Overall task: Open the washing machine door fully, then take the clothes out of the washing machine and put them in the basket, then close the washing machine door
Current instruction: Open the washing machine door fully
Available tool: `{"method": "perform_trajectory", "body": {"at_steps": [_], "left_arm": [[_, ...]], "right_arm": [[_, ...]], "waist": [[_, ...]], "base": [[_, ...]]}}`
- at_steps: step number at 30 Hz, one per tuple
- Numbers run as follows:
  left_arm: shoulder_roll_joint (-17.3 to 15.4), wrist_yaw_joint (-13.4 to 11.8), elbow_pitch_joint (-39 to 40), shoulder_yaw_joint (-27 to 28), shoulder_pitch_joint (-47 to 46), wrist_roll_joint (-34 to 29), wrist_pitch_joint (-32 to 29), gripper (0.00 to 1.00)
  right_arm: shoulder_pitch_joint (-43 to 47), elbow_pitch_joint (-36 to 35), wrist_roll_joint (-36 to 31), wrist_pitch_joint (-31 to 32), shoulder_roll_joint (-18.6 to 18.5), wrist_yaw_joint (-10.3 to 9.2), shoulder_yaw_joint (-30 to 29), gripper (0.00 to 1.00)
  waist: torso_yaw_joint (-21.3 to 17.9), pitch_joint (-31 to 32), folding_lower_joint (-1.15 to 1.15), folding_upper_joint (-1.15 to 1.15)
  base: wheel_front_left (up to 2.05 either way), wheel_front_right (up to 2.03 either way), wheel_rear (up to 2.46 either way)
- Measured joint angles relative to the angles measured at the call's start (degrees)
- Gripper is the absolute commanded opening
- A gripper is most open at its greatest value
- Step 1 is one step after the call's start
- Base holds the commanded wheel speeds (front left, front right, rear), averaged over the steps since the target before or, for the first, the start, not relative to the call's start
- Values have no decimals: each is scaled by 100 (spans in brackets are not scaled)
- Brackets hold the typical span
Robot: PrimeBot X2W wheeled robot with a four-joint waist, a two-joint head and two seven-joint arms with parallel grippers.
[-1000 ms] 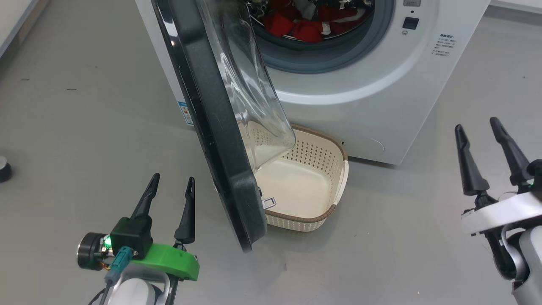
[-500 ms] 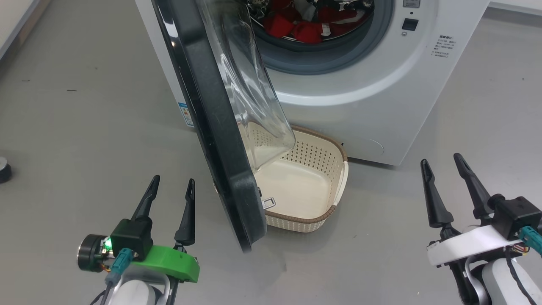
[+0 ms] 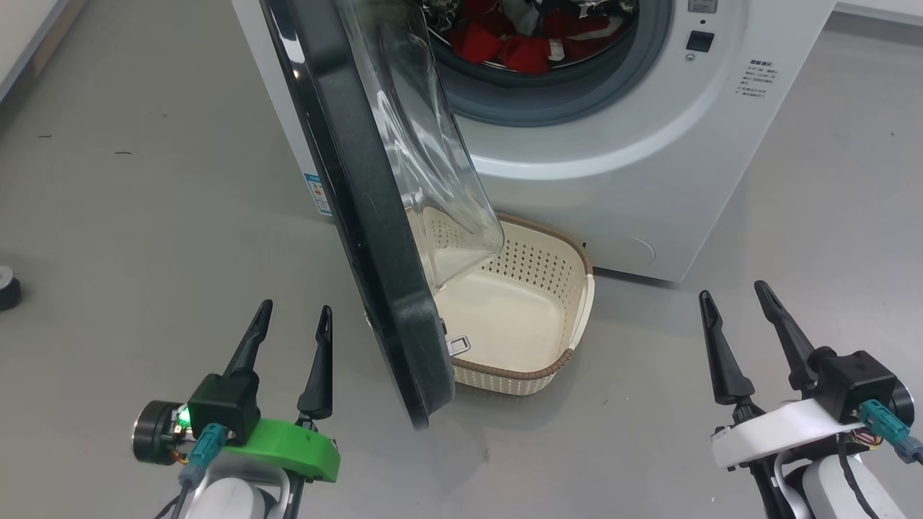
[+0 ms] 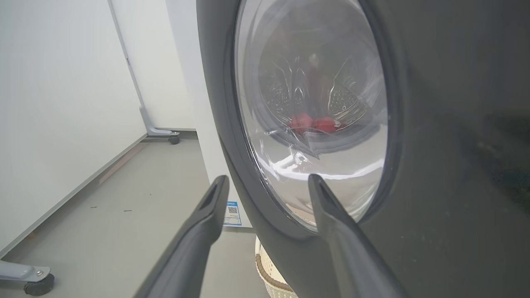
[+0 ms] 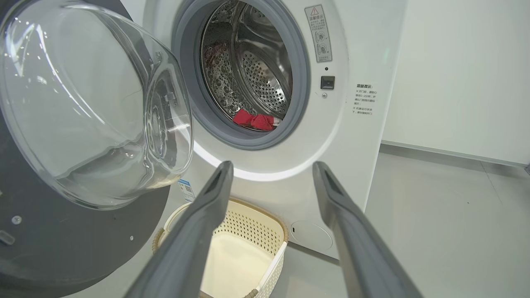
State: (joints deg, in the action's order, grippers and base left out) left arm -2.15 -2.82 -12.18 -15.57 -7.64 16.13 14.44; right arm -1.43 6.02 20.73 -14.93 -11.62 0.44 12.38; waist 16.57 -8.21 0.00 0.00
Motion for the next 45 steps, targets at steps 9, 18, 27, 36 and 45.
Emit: {"method": "perform_trajectory", "body": {"at_steps": [9, 18, 27, 36, 45], "left_arm": [[0, -42, 0, -5, 4, 4, 0, 100], [0, -42, 0, -44, 13, 26, 0, 100], [0, -42, 4, -64, 33, 33, 0, 100], [0, -48, 155, 20, 67, 230, 0, 0], [0, -153, 1107, 537, -131, 183, 0, 0]], "right_arm": [[73, 97, -122, 0, 96, 5, -179, 100], [73, 129, -248, 0, 215, 48, -323, 100], [73, 163, -355, 0, 276, 112, -441, 100], [73, 191, -433, 0, 372, 199, -564, 100], [73, 216, -565, 0, 421, 252, -645, 100]], "waist": [[21, 6, 0, 0], [34, 13, 0, 0], [58, -1, 0, 0], [90, -7, 0, 0], [135, -13, 0, 0]], "base": [[0, 0, 0], [0, 0, 0], [0, 0, 0], [0, 0, 0], [0, 0, 0]]}}
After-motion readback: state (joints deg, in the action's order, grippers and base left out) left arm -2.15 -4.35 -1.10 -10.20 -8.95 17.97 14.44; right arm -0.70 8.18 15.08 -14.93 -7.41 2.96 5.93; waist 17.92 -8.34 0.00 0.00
